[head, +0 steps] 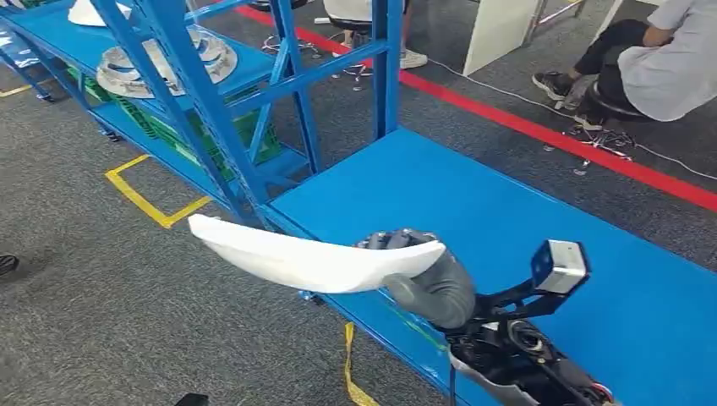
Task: Take the parts from the cabinet and place them on the table.
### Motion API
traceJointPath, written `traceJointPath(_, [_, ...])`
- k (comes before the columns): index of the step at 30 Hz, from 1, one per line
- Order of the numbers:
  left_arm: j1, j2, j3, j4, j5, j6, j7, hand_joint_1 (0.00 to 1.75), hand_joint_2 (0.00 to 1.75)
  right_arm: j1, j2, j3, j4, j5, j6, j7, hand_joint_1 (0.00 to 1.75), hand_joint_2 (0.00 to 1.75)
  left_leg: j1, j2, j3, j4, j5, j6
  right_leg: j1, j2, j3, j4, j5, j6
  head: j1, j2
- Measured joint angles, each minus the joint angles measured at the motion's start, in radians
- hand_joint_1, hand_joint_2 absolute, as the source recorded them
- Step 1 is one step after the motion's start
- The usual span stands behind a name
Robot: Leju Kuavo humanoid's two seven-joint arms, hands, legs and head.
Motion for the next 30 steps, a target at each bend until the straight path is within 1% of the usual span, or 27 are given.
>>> traceJointPath(4, [0.001, 0.0, 0.0, 0.0, 0.01, 0.006, -0.003, 0.0, 1.75, -0.015, 0.025, 0.022, 0.053, -0.006, 0.017, -0.005, 1.31, 1.75, -0.001, 0.0, -0.003, 0.006, -0.004, 0.006, 0.0, 0.0, 0.0, 0.0, -0.002, 0.003, 0.0, 0.0])
traceJointPath(6, [0.003, 0.0, 0.0, 0.0, 0.015, 0.008, -0.004, 0.0, 1.75, -0.021, 0.037, 0.029, 0.075, -0.008, 0.022, -0.006, 1.31, 1.75, -0.002, 0.0, -0.005, 0.01, -0.006, 0.01, -0.002, 0.0, 0.001, 0.0, -0.002, 0.007, 0.0, 0.0])
traceJointPath(8, [0.006, 0.001, 0.0, 0.0, 0.019, 0.009, -0.005, 0.0, 1.75, -0.028, 0.047, 0.037, 0.09, -0.008, 0.026, -0.009, 1.31, 1.75, -0.003, -0.001, -0.003, 0.003, -0.006, 0.014, -0.002, -0.002, 0.006, -0.008, -0.001, 0.013, -0.002, 0.0])
traceJointPath(9, [0.007, 0.0, 0.0, 0.0, 0.023, 0.009, -0.007, 0.0, 1.75, -0.03, 0.053, 0.039, 0.093, -0.007, 0.031, -0.01, 1.31, 1.75, 0.014, -0.003, 0.011, -0.017, 0.003, 0.021, 0.003, -0.002, 0.005, -0.009, -0.007, 0.017, -0.003, 0.0])
traceJointPath(10, [0.009, 0.0, 0.0, 0.0, 0.027, 0.01, -0.008, 0.0, 1.75, -0.034, 0.054, 0.041, 0.101, -0.007, 0.033, -0.011, 1.31, 1.75, 0.011, -0.005, 0.021, -0.027, 0.004, 0.02, 0.003, -0.005, -0.002, 0.012, -0.021, 0.02, 0.0, 0.0])
traceJointPath(11, [0.011, 0.0, 0.0, 0.0, 0.03, 0.01, -0.008, 0.0, 1.75, -0.043, 0.056, 0.045, 0.111, -0.007, 0.036, -0.012, 1.31, 1.75, 0.013, -0.005, 0.025, -0.028, 0.003, 0.022, 0.002, -0.005, -0.025, 0.07, -0.055, 0.022, 0.007, 0.0])
traceJointPath(12, [0.011, -0.001, 0.0, 0.0, 0.033, 0.011, -0.008, 0.0, 1.75, -0.048, 0.057, 0.049, 0.119, -0.007, 0.036, -0.011, 1.31, 1.75, 0.013, -0.008, 0.026, -0.028, 0.003, 0.023, -0.001, -0.005, -0.062, 0.151, -0.092, 0.024, 0.014, 0.0])
traceJointPath(13, [0.013, -0.001, 0.0, 0.0, 0.034, 0.011, -0.008, 0.0, 1.75, -0.047, 0.057, 0.051, 0.126, -0.007, 0.037, -0.011, 1.31, 1.75, 0.013, -0.012, 0.027, -0.028, 0.002, 0.024, -0.003, -0.005, -0.105, 0.235, -0.123, 0.026, 0.017, 0.0])
traceJointPath(14, [0.015, -0.001, 0.0, 0.0, 0.035, 0.011, -0.008, 0.0, 1.75, -0.047, 0.058, 0.053, 0.135, -0.007, 0.037, -0.011, 1.31, 1.75, 0.014, -0.019, 0.027, -0.027, 0.001, 0.024, -0.005, -0.005, -0.139, 0.297, -0.139, 0.03, 0.019, 0.0])
traceJointPath(15, [0.018, 0.0, 0.0, 0.0, 0.035, 0.011, -0.008, 0.0, 1.75, -0.047, 0.058, 0.056, 0.141, -0.007, 0.038, -0.011, 1.31, 1.75, 0.015, -0.029, 0.029, -0.026, -0.001, 0.021, -0.009, -0.005, -0.151, 0.308, -0.127, 0.033, 0.023, 0.0])
traceJointPath(16, [0.02, -0.001, 0.0, 0.0, 0.035, 0.011, -0.008, 0.0, 1.75, -0.047, 0.058, 0.057, 0.145, -0.007, 0.038, -0.011, 1.31, 1.75, 0.017, -0.038, 0.033, -0.026, -0.004, 0.017, -0.013, -0.005, -0.136, 0.269, -0.092, 0.035, 0.024, 0.0])
traceJointPath(17, [0.021, -0.001, 0.0, 0.0, 0.035, 0.011, -0.008, 0.0, 1.75, -0.048, 0.059, 0.059, 0.148, -0.008, 0.039, -0.011, 1.31, 1.75, 0.021, -0.051, 0.037, -0.023, -0.008, 0.012, -0.016, -0.003, -0.1, 0.191, -0.041, 0.039, 0.024, 0.0])
traceJointPath(18, [0.021, -0.001, 0.0, 0.0, 0.036, 0.011, -0.008, 0.0, 1.75, -0.05, 0.06, 0.062, 0.152, -0.008, 0.04, -0.011, 1.31, 1.75, 0.024, -0.063, 0.041, -0.018, -0.013, 0.005, -0.021, 0.012, -0.06, 0.101, 0.01, 0.043, 0.026, 0.0])
traceJointPath(19, [0.021, 0.0, 0.0, 0.0, 0.038, 0.011, -0.008, 0.0, 1.75, -0.053, 0.06, 0.064, 0.157, -0.008, 0.041, -0.011, 1.31, 1.75, 0.027, -0.072, 0.038, -0.014, -0.019, -0.003, -0.031, 0.062, -0.033, 0.037, 0.025, 0.049, 0.031, 0.0])
traceJointPath(20, [0.015, 0.0, 0.0, 0.0, 0.039, 0.012, -0.007, 0.0, 1.75, -0.054, 0.062, 0.067, 0.163, -0.01, 0.042, -0.011, 1.31, 1.75, 0.025, -0.081, 0.031, -0.005, -0.022, -0.009, -0.027, 0.09, -0.016, 0.022, 0.013, 0.046, 0.032, 0.0])
traceJointPath(21, [0.014, 0.0, 0.0, 0.0, 0.04, 0.012, -0.006, 0.0, 1.75, -0.056, 0.062, 0.067, 0.166, -0.01, 0.042, -0.01, 1.31, 1.75, 0.029, -0.095, 0.019, -0.002, -0.017, -0.016, -0.026, 0.081, -0.007, 0.01, 0.002, 0.034, 0.032, 0.0])
traceJointPath(22, [0.018, -0.001, 0.0, 0.0, 0.043, 0.012, -0.005, 0.0, 1.75, -0.057, 0.064, 0.069, 0.17, -0.01, 0.041, -0.01, 1.31, 1.75, 0.035, -0.105, 0.014, -0.004, -0.013, -0.024, -0.017, 0.07, -0.012, 0.013, 0.004, 0.029, 0.026, 0.0])
traceJointPath(23, [0.021, -0.001, 0.0, 0.0, 0.044, 0.012, -0.004, 0.0, 1.75, -0.061, 0.066, 0.07, 0.173, -0.01, 0.041, -0.01, 1.31, 1.75, 0.04, -0.115, 0.012, -0.008, -0.01, -0.031, -0.016, 0.063, -0.012, 0.016, 0.002, 0.023, 0.027, 0.0])
traceJointPath(24, [0.024, -0.001, 0.0, 0.0, 0.045, 0.012, -0.003, 0.0, 1.75, -0.064, 0.069, 0.07, 0.174, -0.01, 0.041, -0.01, 1.31, 1.75, 0.04, -0.125, 0.012, -0.007, -0.013, -0.036, -0.018, 0.05, -0.004, 0.008, 0.004, 0.013, 0.025, 0.0])
traceJointPath(25, [0.026, -0.003, 0.0, 0.0, 0.046, 0.012, -0.003, 0.0, 1.75, -0.066, 0.071, 0.07, 0.175, -0.01, 0.04, -0.009, 1.31, 1.75, 0.039, -0.071, 0.011, 0.011, -0.024, -0.038, -0.018, 0.033, 0.003, 0.001, 0.005, 0.004, 0.02, 0.0])
traceJointPath(26, [0.023, -0.005, 0.0, 0.0, 0.046, 0.013, 0.0, 0.0, 1.75, -0.068, 0.074, 0.07, 0.175, -0.01, 0.04, -0.009, 1.31, 1.75, 0.032, -0.013, -0.022, 0.07, -0.051, -0.04, -0.016, 0.018, 0.007, -0.002, 0.003, -0.006, 0.004, 0.0])
traceJointPath(27, [0.019, -0.005, 0.0, 0.0, 0.046, 0.013, 0.0, 0.0, 1.75, -0.068, 0.075, 0.071, 0.175, -0.01, 0.04, -0.009, 1.31, 1.75, 0.031, 0.007, -0.072, 0.157, -0.088, -0.042, -0.01, 0.001, 0.007, -0.002, 0.001, -0.011, -0.004, 0.0])
traceJointPath(28, [0.017, -0.005, 0.0, 0.0, 0.046, 0.014, 0.0, 0.0, 1.75, -0.068, 0.075, 0.071, 0.178, -0.01, 0.04, -0.006, 1.31, 1.75, 0.031, 0.015, -0.126, 0.249, -0.122, -0.042, -0.006, -0.018, 0.007, -0.002, -0.001, -0.014, -0.01, 0.0])
traceJointPath(29, [0.017, -0.005, 0.0, 0.0, 0.046, 0.014, 0.0, 0.0, 1.75, -0.067, 0.075, 0.072, 0.181, -0.008, 0.039, -0.005, 1.31, 1.75, 0.031, 0.018, -0.167, 0.317, -0.14, -0.042, -0.002, -0.034, 0.007, -0.002, -0.004, -0.018, -0.011, 0.0])
traceJointPath(30, [0.019, -0.005, 0.0, 0.0, 0.046, 0.014, 0.0, 0.0, 1.75, -0.067, 0.075, 0.073, 0.182, -0.008, 0.039, -0.005, 1.31, 1.75, 0.031, 0.019, -0.187, 0.344, -0.136, -0.04, 0.0, -0.048, 0.009, -0.002, -0.006, -0.021, -0.013, 0.0])
